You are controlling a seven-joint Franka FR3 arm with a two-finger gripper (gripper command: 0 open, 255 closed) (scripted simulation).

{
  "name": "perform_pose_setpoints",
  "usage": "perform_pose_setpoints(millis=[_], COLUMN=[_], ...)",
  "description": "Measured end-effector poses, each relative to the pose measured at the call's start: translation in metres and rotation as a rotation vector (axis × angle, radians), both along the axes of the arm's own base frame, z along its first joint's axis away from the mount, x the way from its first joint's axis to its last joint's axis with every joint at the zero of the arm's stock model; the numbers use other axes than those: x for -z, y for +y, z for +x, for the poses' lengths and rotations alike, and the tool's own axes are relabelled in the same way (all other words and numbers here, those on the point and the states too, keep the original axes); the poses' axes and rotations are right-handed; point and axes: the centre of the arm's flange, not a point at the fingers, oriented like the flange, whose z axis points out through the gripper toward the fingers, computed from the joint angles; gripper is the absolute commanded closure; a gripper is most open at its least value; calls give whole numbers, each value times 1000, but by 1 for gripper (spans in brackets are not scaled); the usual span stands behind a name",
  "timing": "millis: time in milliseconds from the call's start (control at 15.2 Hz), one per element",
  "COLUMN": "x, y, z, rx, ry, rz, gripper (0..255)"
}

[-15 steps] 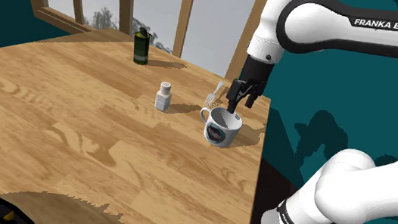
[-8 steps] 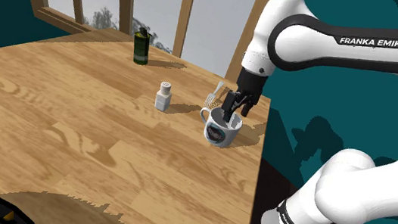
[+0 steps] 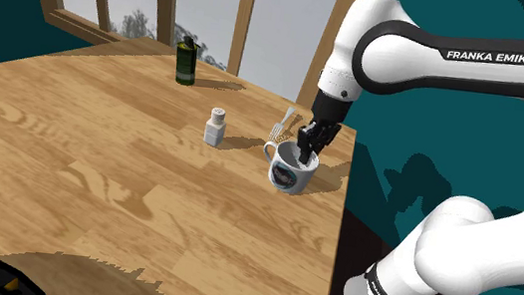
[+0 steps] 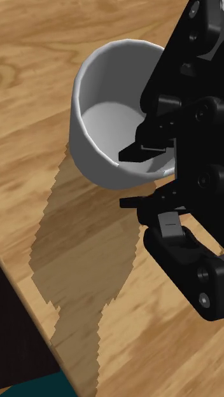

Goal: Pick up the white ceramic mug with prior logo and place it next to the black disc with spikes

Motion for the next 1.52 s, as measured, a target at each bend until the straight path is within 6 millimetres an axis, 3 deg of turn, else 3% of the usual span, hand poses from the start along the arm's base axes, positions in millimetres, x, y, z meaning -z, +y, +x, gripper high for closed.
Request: perform_pose_setpoints(millis=[594,1518], x=[-3,-73], y=[0,1], z=[0,0], rx=[0,0], ry=[0,0], rz=[0,0], gripper=[255,255])
